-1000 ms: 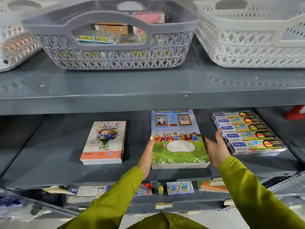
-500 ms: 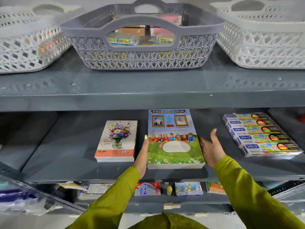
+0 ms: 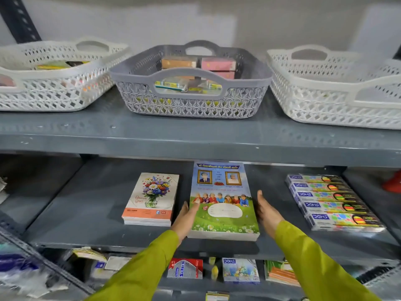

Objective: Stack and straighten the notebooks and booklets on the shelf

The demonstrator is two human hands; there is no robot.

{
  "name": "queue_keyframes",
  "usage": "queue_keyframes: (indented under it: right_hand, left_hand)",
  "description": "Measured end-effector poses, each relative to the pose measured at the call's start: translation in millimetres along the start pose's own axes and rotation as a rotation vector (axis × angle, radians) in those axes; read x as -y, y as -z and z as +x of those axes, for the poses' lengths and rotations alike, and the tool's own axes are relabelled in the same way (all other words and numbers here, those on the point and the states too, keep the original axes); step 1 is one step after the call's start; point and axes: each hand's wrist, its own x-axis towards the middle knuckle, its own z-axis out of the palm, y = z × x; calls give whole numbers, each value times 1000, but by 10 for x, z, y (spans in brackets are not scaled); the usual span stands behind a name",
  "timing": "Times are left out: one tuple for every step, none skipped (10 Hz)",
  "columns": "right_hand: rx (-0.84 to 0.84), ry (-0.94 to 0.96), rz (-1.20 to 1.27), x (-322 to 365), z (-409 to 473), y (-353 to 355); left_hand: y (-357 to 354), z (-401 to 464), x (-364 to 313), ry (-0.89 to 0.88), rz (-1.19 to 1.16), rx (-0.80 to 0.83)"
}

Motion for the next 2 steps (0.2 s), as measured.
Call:
queue_keyframes:
  right_hand:
    - [-171, 201, -267, 106, -310, 86]
    - [-287, 507, -199, 64, -721, 119]
  left_hand:
    - [15, -181, 11, -94, 189, -97]
    - [87, -654, -21, -347, 237, -145]
